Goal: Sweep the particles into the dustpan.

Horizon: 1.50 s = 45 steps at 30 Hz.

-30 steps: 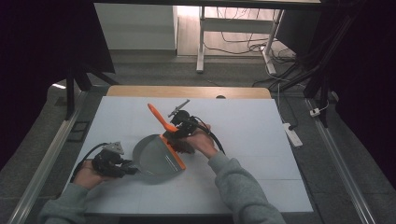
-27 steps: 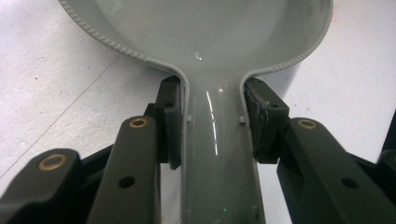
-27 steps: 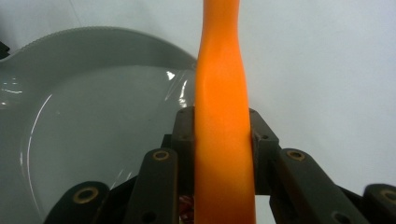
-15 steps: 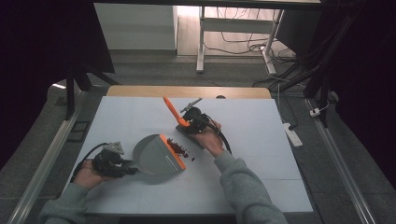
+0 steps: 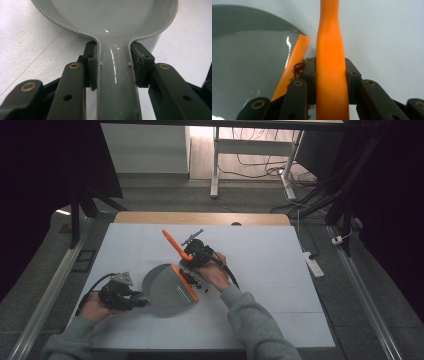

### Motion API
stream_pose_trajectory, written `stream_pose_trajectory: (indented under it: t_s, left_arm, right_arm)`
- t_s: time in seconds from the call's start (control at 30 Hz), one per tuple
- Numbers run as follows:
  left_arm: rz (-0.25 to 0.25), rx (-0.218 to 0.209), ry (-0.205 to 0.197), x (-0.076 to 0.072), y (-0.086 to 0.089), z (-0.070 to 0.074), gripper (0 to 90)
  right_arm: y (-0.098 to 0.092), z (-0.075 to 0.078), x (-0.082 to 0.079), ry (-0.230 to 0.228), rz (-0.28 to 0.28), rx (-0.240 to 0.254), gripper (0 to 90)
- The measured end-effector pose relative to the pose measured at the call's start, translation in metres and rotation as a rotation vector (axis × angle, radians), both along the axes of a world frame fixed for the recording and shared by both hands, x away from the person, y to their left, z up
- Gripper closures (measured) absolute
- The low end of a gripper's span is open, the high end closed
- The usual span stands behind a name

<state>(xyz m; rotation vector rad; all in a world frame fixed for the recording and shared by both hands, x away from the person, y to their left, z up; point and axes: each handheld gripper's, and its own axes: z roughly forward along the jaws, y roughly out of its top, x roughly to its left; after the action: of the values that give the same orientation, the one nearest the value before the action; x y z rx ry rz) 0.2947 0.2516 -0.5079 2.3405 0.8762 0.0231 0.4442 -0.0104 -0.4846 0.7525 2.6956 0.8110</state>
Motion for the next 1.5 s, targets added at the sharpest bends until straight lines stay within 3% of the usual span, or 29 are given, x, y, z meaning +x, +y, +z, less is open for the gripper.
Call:
stream_pose_trajectory:
  t_s: [0.5,0.7,0.8,1.0,1.1,1.27,1.5]
  left_arm:
    - [0.001,0.000,0.002,0.000,0.000,0.000,61.7]
    - [0.001,0.001,0.003,0.000,0.000,0.000,61.6]
    - [0.001,0.001,0.004,0.000,0.000,0.000,61.7]
    - [0.002,0.001,0.006,0.000,0.000,-0.001,61.6]
    - [0.004,-0.001,0.007,0.000,0.000,-0.001,61.6]
    - [0.004,0.001,0.009,0.000,0.000,-0.002,61.6]
    - [0.001,0.001,0.010,0.000,0.001,-0.003,61.6]
  right_arm:
    - [0.014,-0.001,-0.012,0.034,0.023,0.026,70.3]
    - [0.015,0.000,-0.014,0.094,0.038,0.117,70.3]
    - [0.020,0.001,-0.018,0.086,0.050,0.121,70.3]
    - [0.033,0.004,-0.030,0.115,0.111,0.166,70.3]
    - [0.037,0.006,-0.035,0.163,0.146,0.218,70.2]
    - [0.032,0.014,-0.034,0.125,0.121,0.228,70.2]
    - [0.007,0.023,-0.024,0.069,0.059,0.223,70.2]
